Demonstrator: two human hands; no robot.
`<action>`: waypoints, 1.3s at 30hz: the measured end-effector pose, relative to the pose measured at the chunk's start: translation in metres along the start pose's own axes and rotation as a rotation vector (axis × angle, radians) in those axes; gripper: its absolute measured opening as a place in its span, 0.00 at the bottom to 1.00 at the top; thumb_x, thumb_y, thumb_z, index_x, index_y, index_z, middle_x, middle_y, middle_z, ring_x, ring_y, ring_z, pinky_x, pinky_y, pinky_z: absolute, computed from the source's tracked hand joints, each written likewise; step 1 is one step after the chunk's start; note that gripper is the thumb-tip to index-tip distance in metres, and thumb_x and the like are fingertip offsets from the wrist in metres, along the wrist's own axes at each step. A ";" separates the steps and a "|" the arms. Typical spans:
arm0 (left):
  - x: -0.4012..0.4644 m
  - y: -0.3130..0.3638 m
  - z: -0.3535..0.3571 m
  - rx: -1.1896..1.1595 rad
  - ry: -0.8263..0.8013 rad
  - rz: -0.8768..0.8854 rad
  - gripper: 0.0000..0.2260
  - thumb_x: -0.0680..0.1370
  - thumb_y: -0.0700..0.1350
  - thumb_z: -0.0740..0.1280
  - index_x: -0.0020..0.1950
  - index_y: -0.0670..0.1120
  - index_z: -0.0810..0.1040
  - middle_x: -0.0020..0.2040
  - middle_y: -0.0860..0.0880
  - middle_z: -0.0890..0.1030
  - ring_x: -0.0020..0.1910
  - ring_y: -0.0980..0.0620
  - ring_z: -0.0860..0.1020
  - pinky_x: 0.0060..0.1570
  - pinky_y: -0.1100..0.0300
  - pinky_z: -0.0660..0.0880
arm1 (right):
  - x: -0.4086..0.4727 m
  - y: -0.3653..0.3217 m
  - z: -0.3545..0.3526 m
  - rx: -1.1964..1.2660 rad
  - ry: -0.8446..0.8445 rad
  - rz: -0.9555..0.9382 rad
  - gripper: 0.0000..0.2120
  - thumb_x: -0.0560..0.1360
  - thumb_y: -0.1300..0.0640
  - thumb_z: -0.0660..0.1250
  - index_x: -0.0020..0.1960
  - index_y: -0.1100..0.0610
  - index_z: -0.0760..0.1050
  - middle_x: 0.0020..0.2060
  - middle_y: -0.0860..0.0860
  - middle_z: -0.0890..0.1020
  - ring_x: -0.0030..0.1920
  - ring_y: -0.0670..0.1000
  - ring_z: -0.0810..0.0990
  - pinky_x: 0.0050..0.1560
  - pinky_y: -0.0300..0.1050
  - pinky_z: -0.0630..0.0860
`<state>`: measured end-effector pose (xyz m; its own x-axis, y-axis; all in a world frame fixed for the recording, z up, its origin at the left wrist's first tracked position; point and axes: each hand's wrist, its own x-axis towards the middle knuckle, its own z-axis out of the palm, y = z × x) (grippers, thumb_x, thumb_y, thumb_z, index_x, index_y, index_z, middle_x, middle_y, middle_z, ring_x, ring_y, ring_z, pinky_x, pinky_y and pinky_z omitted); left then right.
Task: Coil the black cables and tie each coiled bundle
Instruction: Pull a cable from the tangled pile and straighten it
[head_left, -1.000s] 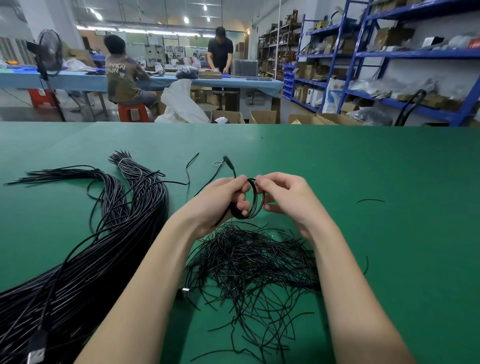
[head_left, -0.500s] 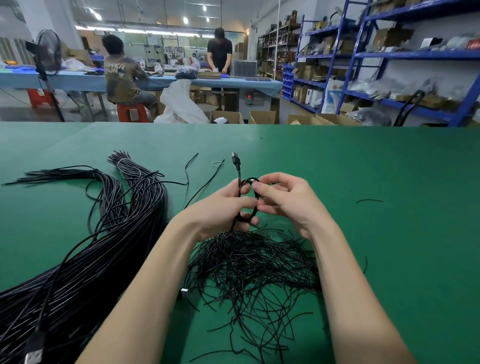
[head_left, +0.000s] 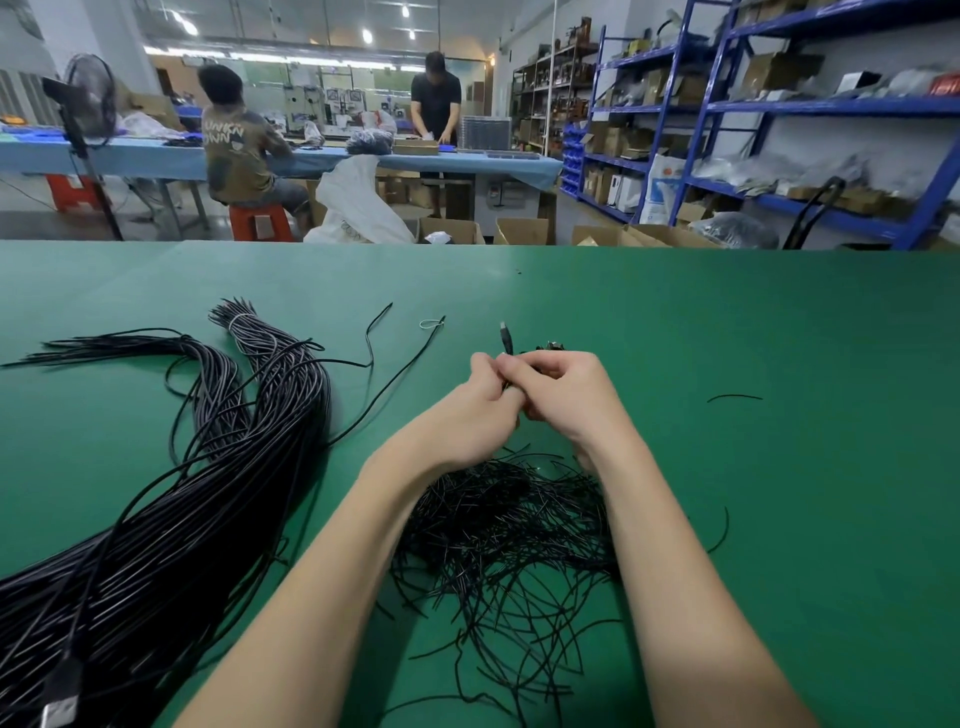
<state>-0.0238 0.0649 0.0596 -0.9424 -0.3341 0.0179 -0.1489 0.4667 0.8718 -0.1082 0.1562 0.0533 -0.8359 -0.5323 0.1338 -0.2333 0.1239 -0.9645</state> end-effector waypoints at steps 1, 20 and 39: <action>0.000 0.001 0.000 -0.135 0.013 -0.004 0.07 0.84 0.46 0.56 0.56 0.44 0.61 0.38 0.49 0.71 0.27 0.57 0.67 0.27 0.62 0.64 | 0.001 0.001 0.000 0.117 0.008 0.037 0.06 0.77 0.55 0.74 0.44 0.57 0.85 0.35 0.53 0.82 0.30 0.47 0.73 0.36 0.40 0.75; 0.002 -0.014 -0.022 -1.015 0.190 -0.119 0.05 0.83 0.34 0.59 0.50 0.41 0.67 0.38 0.44 0.74 0.30 0.53 0.69 0.28 0.65 0.70 | -0.007 0.011 -0.031 -0.716 -0.481 0.145 0.05 0.68 0.47 0.81 0.41 0.41 0.87 0.38 0.39 0.86 0.41 0.40 0.82 0.46 0.40 0.77; 0.005 -0.018 -0.014 -0.451 0.202 -0.050 0.09 0.85 0.39 0.54 0.55 0.41 0.73 0.34 0.52 0.69 0.26 0.59 0.65 0.26 0.68 0.63 | -0.012 -0.019 -0.038 -0.032 -0.179 -0.146 0.07 0.79 0.62 0.70 0.48 0.52 0.83 0.34 0.49 0.86 0.31 0.45 0.76 0.32 0.36 0.77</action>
<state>-0.0213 0.0437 0.0505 -0.8537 -0.5201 0.0268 -0.0054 0.0604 0.9982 -0.1127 0.1918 0.0792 -0.6914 -0.6862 0.2258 -0.3631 0.0600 -0.9298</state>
